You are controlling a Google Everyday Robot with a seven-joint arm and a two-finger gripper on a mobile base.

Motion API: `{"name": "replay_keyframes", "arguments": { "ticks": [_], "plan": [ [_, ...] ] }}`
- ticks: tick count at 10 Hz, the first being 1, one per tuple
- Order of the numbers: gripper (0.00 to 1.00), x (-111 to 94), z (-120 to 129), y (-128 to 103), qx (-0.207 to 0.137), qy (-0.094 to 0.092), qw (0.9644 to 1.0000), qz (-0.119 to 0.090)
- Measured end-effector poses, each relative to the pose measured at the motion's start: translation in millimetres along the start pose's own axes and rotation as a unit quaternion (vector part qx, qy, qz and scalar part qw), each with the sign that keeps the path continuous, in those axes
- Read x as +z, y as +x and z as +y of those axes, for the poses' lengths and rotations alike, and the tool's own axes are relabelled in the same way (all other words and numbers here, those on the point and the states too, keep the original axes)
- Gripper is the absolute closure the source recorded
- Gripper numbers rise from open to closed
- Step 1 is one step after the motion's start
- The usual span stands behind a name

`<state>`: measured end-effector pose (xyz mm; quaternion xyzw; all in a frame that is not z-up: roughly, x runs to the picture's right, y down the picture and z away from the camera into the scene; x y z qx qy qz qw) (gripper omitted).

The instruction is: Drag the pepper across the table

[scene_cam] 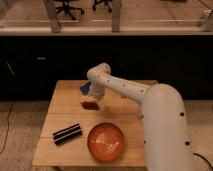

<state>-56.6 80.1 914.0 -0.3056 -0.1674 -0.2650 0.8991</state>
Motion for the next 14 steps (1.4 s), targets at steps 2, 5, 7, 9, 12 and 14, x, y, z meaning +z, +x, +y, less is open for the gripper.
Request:
{"name": "replay_keyframes", "arguments": {
  "ticks": [2, 5, 7, 9, 12, 14],
  "plan": [
    [0.29, 3, -1, 0, 0.000, -0.001, 1.0000, -0.003],
    [0.29, 8, -4, -3, -0.004, -0.001, 1.0000, -0.007],
    [0.42, 11, -6, -5, -0.006, -0.002, 0.9999, -0.010],
    [0.56, 12, -5, -4, -0.004, -0.004, 0.9999, -0.012],
    [0.64, 13, -5, -3, -0.002, -0.004, 0.9999, -0.014],
    [0.84, 9, 0, 9, 0.010, 0.000, 0.9998, -0.014]
  ]
}}
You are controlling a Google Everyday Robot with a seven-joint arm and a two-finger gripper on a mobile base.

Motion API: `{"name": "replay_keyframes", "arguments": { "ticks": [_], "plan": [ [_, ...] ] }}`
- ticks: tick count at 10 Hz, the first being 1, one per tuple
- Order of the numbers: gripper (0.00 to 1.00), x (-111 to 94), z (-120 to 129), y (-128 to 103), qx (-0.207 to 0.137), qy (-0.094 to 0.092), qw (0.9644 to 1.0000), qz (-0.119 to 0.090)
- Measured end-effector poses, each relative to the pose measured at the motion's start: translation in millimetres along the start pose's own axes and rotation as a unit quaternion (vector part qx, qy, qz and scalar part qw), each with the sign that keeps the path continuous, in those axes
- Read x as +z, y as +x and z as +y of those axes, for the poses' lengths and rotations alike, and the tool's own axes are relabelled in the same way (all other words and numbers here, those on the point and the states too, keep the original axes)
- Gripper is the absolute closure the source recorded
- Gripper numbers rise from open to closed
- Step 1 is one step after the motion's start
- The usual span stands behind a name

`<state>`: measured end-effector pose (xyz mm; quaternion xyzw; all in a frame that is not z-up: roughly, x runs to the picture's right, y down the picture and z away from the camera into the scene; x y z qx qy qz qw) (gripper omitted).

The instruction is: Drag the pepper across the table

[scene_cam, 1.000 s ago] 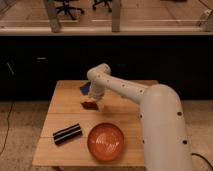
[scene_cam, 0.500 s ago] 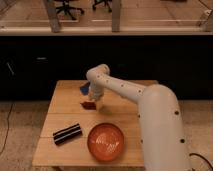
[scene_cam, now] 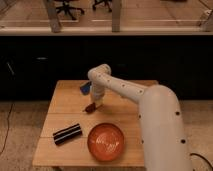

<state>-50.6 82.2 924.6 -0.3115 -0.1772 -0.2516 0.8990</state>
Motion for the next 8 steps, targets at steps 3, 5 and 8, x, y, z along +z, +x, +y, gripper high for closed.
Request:
{"name": "replay_keyframes", "arguments": {
  "ticks": [3, 5, 8],
  "plan": [
    [0.99, -9, 15, 28, 0.018, 0.004, 0.9998, -0.001],
    [0.99, -10, 14, 28, 0.025, 0.005, 0.9997, -0.003],
    [0.99, -17, 34, 53, 0.043, 0.005, 0.9991, 0.000]
  ]
}}
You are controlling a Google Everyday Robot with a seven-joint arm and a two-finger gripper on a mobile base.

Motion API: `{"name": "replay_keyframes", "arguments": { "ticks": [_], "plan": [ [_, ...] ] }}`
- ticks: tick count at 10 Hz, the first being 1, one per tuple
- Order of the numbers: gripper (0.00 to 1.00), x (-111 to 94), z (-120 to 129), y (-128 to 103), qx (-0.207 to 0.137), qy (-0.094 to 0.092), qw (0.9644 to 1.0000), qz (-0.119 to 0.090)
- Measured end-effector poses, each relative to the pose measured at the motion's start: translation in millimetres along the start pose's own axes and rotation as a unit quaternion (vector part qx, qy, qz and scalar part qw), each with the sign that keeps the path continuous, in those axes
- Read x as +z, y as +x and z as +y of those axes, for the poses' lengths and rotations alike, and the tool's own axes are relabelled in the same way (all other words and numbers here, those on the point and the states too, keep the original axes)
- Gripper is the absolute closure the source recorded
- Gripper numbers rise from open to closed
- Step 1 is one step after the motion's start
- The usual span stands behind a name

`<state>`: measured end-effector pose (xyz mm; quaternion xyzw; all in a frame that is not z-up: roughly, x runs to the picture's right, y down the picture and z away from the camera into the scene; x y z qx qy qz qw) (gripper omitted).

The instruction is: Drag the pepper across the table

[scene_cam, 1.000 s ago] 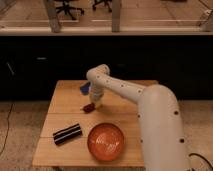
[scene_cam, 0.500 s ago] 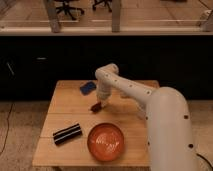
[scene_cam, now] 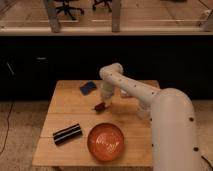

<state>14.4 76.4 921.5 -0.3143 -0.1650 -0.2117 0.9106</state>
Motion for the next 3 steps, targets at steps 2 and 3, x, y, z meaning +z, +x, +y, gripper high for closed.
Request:
{"name": "replay_keyframes", "arguments": {
  "ticks": [2, 3],
  "plan": [
    [0.99, -4.9, 11.1, 18.3, 0.014, 0.001, 0.9999, 0.001],
    [0.99, -5.7, 12.7, 22.2, 0.022, 0.003, 0.9997, -0.001]
  ]
}}
